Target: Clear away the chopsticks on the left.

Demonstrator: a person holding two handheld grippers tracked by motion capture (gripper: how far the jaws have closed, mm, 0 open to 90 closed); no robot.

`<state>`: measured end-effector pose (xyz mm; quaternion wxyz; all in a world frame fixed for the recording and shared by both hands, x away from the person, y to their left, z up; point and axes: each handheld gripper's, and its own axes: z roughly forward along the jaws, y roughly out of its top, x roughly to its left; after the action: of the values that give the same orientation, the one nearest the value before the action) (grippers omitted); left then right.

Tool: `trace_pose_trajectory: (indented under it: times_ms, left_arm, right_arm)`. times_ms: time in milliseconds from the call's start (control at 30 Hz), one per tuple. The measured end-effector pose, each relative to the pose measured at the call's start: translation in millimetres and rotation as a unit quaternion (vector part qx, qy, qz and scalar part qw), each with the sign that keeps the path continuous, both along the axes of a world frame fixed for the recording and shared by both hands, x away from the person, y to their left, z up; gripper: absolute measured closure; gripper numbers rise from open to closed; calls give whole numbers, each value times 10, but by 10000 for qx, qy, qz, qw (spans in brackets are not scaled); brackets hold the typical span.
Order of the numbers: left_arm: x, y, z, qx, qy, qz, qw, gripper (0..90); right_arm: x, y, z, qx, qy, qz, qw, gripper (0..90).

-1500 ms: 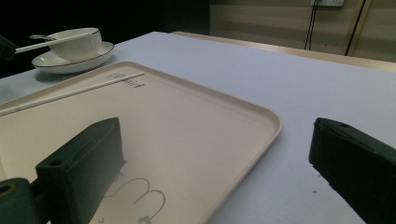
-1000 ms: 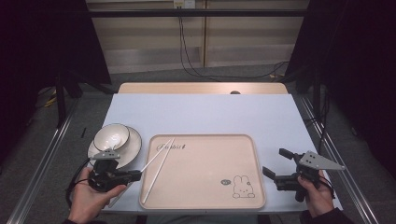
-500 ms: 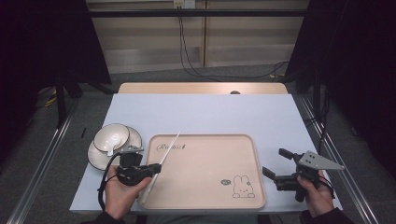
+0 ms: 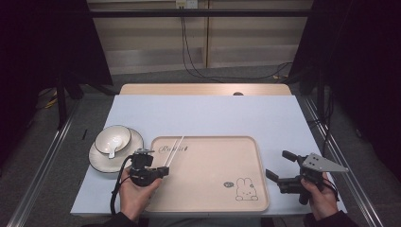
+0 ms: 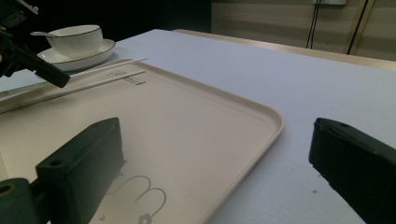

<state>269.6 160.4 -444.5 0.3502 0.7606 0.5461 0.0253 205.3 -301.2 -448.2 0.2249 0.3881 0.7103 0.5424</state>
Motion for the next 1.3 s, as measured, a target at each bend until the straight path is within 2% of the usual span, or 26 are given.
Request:
trace_pose_trajectory:
  times_ms: [100, 267, 567, 767, 967, 1067, 1100, 1167, 1267, 1300]
  left_arm:
    - [8, -69, -46, 67, 53, -118, 9999, 846]
    - [25, -121, -83, 118, 99, -79, 9998, 846]
    - [38, -202, -160, 254, 207, -165, 9993, 845]
    - [50, -177, -156, 368, 126, -41, 9992, 845]
    - [25, -170, -159, 391, 78, 29, 9992, 843]
    - [31, -155, -160, 396, 89, -32, 9992, 838]
    - [38, -152, -160, 381, 80, -44, 9992, 794]
    - [39, -160, -158, 367, 75, -17, 9993, 793]
    - [44, -152, -160, 357, 59, -96, 9993, 779]
    - [48, -149, -157, 264, 44, -257, 9993, 739]
  right_arm:
    - [2, 2, -2, -14, 5, 2, 10000, 28]
    - [2, 3, -2, -13, 15, 17, 10000, 27]
    - [4, 6, -2, 0, 9, 18, 10000, 27]
    - [1, 6, -2, 6, 0, 15, 10000, 28]
    - [-2, 4, -2, 0, 9, 38, 10000, 28]
    - [-2, 7, -3, 10, 17, 22, 10000, 28]
    - [0, 8, -5, -25, 9, 39, 10000, 28]
    - [-1, 8, -5, -26, 8, 40, 10000, 28]
    - [-2, 7, -4, -21, 12, 40, 10000, 27]
    - [-1, 8, -4, -11, 15, 35, 10000, 28]
